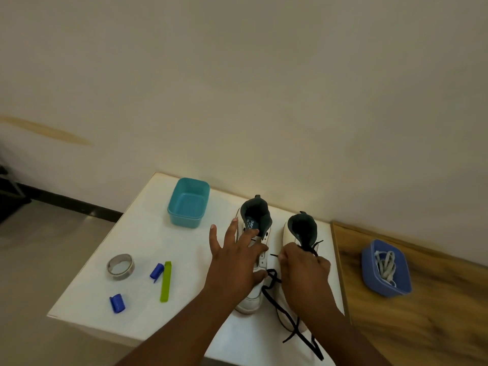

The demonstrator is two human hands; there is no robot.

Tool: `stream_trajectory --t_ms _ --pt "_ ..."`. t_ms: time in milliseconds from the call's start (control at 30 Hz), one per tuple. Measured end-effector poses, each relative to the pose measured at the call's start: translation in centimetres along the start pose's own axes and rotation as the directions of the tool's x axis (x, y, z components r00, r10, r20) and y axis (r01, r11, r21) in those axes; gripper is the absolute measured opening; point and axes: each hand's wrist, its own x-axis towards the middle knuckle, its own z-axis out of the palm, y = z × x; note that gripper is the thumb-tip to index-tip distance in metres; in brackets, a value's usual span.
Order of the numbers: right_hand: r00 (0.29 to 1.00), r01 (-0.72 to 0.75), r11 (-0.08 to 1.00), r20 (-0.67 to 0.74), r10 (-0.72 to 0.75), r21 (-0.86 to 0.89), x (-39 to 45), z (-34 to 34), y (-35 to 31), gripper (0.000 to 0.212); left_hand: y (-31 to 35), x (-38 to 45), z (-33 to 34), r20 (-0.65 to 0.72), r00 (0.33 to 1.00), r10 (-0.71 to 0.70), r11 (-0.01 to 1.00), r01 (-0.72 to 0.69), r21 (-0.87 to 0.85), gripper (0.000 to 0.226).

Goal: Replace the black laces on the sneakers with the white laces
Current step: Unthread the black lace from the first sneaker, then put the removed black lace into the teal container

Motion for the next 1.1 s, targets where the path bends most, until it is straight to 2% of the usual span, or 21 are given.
stream_trajectory --t_ms 67,133,233,267,433,633,733,800,867,933,1000,1033,1100 --pt "0.995 0.099 0.984 -0.014 -0.098 0.146 -0.4 -0.9 0.1 0.015 0.2 -0.1 -0.5 -0.014 0.999 0.044 0.997 -0.045 -0.062 0.057" --pt "0.989 0.143 0.940 -0.018 -0.144 0.309 -0.8 -2.1 0.2 0.015 0.7 -0.5 -1.2 -0.091 0.991 0.101 0.969 -0.119 -0.215 0.051" --pt "0.978 0.190 0.855 -0.012 -0.210 0.483 -0.9 -6.2 0.3 0.015 2.3 -0.5 -4.8 -0.109 0.986 0.126 0.846 -0.164 -0.507 0.031" --pt "0.973 0.207 0.829 -0.019 -0.231 0.519 -0.8 -7.8 0.2 0.014 2.8 -0.4 -6.3 -0.102 0.986 0.130 0.821 -0.165 -0.547 0.028" --pt "0.947 0.303 0.800 -0.068 -0.314 0.518 -1.2 -17.3 0.9 0.008 4.3 0.4 -15.9 -0.084 0.986 0.142 0.820 -0.164 -0.548 0.039" --pt "0.947 0.315 0.822 -0.102 -0.304 0.474 -3.1 -29.5 1.5 0.013 3.9 -0.1 -28.5 -0.114 0.993 -0.041 0.658 -0.059 -0.751 0.033" --pt "0.934 0.356 0.823 -0.135 -0.331 0.442 -5.0 -35.9 0.7 0.014 4.4 -1.2 -33.9 0.097 0.994 0.048 0.503 0.060 -0.862 0.034" --pt "0.904 0.428 0.808 -0.193 -0.382 0.405 -6.5 -40.3 -0.6 0.013 5.1 -2.2 -37.2 0.225 0.964 0.139 0.288 0.178 -0.941 0.042" --pt "0.862 0.504 0.788 -0.268 -0.430 0.354 -8.3 -44.5 -1.9 0.010 6.0 -3.2 -40.8 0.215 0.952 0.218 0.070 0.205 -0.976 0.053" --pt "0.812 0.572 0.760 -0.342 -0.473 0.309 -9.8 -48.1 -3.1 0.008 6.8 -3.8 -44.1 0.176 0.945 0.277 -0.084 0.206 -0.975 0.061" --pt "0.757 0.631 0.738 -0.400 -0.517 0.239 -11.4 -51.4 -4.1 0.008 7.7 -4.2 -47.3 0.144 0.931 0.335 -0.157 0.206 -0.966 0.065" --pt "0.732 0.651 0.732 -0.418 -0.537 0.201 -12.0 -52.7 -4.4 0.008 8.3 -4.4 -48.8 0.127 0.924 0.360 -0.160 0.195 -0.967 0.066" --pt "0.702 0.675 0.722 -0.430 -0.568 0.149 -12.7 -54.8 -4.8 0.009 9.6 -4.8 -51.5 0.099 0.918 0.383 -0.106 0.150 -0.983 0.066"
